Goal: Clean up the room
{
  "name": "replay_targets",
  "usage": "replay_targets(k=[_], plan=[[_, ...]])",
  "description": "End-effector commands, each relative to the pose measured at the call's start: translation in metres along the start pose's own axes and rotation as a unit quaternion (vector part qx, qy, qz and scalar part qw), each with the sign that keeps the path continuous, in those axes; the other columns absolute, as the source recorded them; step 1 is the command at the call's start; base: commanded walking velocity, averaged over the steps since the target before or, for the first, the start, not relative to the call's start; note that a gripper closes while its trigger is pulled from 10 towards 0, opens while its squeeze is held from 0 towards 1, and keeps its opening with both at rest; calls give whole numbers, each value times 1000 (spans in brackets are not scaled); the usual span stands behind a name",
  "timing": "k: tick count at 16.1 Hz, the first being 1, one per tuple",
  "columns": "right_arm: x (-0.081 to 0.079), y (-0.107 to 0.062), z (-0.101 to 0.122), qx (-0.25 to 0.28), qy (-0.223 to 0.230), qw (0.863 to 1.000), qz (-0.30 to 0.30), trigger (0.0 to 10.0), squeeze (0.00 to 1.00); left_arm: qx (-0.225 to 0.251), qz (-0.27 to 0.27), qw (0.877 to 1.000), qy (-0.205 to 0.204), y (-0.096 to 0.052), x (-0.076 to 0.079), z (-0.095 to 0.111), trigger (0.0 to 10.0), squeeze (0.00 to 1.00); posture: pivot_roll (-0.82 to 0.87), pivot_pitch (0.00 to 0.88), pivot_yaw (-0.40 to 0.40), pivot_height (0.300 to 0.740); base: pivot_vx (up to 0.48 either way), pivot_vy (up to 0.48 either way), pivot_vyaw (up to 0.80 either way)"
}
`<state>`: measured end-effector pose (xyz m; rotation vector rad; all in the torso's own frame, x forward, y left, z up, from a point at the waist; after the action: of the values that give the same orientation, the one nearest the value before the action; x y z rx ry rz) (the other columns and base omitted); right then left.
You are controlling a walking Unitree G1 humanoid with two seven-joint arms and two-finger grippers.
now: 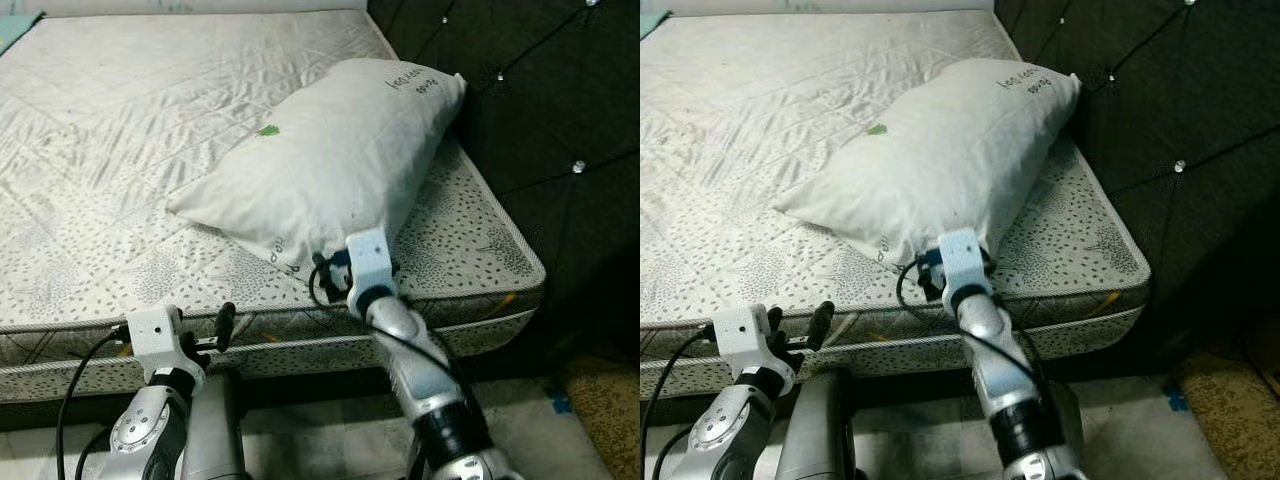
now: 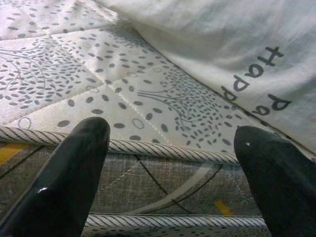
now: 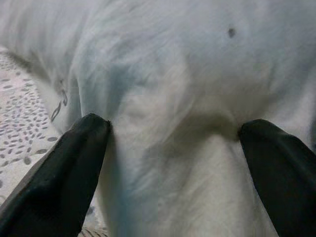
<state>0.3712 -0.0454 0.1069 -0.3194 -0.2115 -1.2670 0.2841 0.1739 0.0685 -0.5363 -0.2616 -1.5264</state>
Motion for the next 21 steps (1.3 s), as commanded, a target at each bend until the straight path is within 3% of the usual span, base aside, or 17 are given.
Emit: replay_targets(k=[1, 3, 5, 8, 9, 10, 12, 17, 21], plan=[[21, 0, 13, 33, 15, 999, -38, 10000, 0, 2, 3, 1000, 3, 1, -1, 3, 10000, 0, -18, 112, -7, 479, 0, 0, 0], [37, 0, 8, 30, -6, 998, -59, 10000, 0, 3, 4, 1000, 2, 2, -2, 3, 10000, 0, -30, 110, -3, 479, 0, 0, 0], [37, 1, -9, -3, -24, 999, -47, 10000, 0, 2, 3, 1000, 2, 3, -2, 3, 10000, 0, -28, 108, -3, 479, 0, 0, 0], [4, 0, -26, -41, -35, 998, 18, 10000, 0, 9, 6, 1000, 3, 4, -2, 5, 10000, 0, -19, 105, -4, 479, 0, 0, 0], [-11, 0, -22, -33, -27, 998, 41, 8196, 0, 9, 7, 1000, 3, 3, -2, 4, 10000, 0, -16, 102, -3, 479, 0, 0, 0], [-19, 0, -18, -26, -17, 998, 55, 0, 0, 9, 7, 1000, 3, 3, -2, 4, 10000, 0, -13, 100, -4, 479, 0, 0, 0], [-23, 3, -12, -17, -11, 998, 60, 0, 0, 9, 8, 1000, 2, 3, -2, 4, 10000, 0, -12, 100, -4, 479, 0, 0, 0], [-10, 8, -7, -8, -4, 1000, 28, 0, 0, 9, 9, 1000, 2, 3, -3, 4, 10000, 0, -12, 92, -6, 479, 0, 0, 0], [-8, 16, 4, 5, 10, 1000, 14, 0, 0, 9, 10, 1000, 4, 4, -4, 3, 10000, 0, -6, 82, -3, 479, 0, 0, 0]])
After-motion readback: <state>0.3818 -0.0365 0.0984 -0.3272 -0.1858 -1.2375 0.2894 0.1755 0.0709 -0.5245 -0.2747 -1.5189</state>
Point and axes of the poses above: a point about 5 cm out from each wrist's last joint towards the gripper, its own y axis pointing out of the wrist towards the gripper, its own z axis along the axis of the wrist's last joint, x = y × z, the point moved 5 cm from there along y, pointing out of the wrist towards the gripper, and after that the axes turned 15 degrees about -y, right-handed, at the moved point
